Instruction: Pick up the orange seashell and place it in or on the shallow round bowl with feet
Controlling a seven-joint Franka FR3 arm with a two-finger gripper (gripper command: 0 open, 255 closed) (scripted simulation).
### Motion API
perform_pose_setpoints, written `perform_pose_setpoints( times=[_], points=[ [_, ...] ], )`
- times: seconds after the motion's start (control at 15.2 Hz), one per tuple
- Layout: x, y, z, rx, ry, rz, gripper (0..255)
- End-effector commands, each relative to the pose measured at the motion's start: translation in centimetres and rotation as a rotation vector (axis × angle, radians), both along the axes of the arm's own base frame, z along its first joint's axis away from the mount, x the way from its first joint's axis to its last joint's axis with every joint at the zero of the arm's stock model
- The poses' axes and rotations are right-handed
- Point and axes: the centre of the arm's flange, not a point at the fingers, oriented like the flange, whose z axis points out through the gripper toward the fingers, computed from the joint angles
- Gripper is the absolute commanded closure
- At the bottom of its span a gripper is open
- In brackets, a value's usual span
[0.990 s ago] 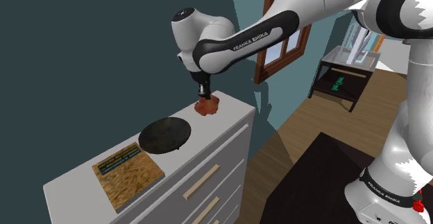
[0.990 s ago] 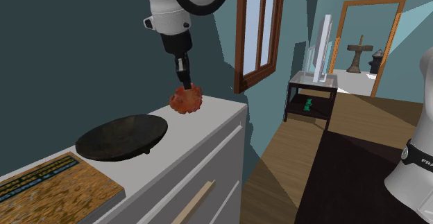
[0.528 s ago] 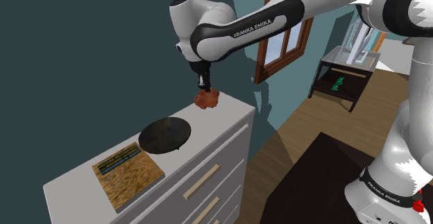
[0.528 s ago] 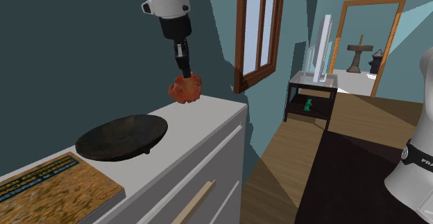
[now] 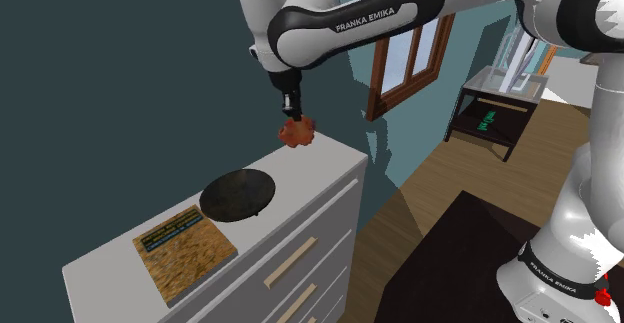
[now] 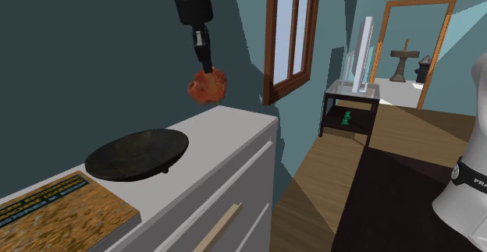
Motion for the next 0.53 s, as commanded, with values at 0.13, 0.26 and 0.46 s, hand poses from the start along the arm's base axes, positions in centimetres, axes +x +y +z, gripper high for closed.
perform_pose_setpoints(
  times=[0.13, 0.26, 0.46],
  points=[
    [-1.0, 4.5, 0.8, 0.000, 0.000, 0.000, 255],
    [-1.0, 4.3, 0.9, 0.000, 0.000, 0.001, 255],
    [-1.6, 1.5, -0.9, 0.069, 0.007, 0.081, 0]
  ],
)
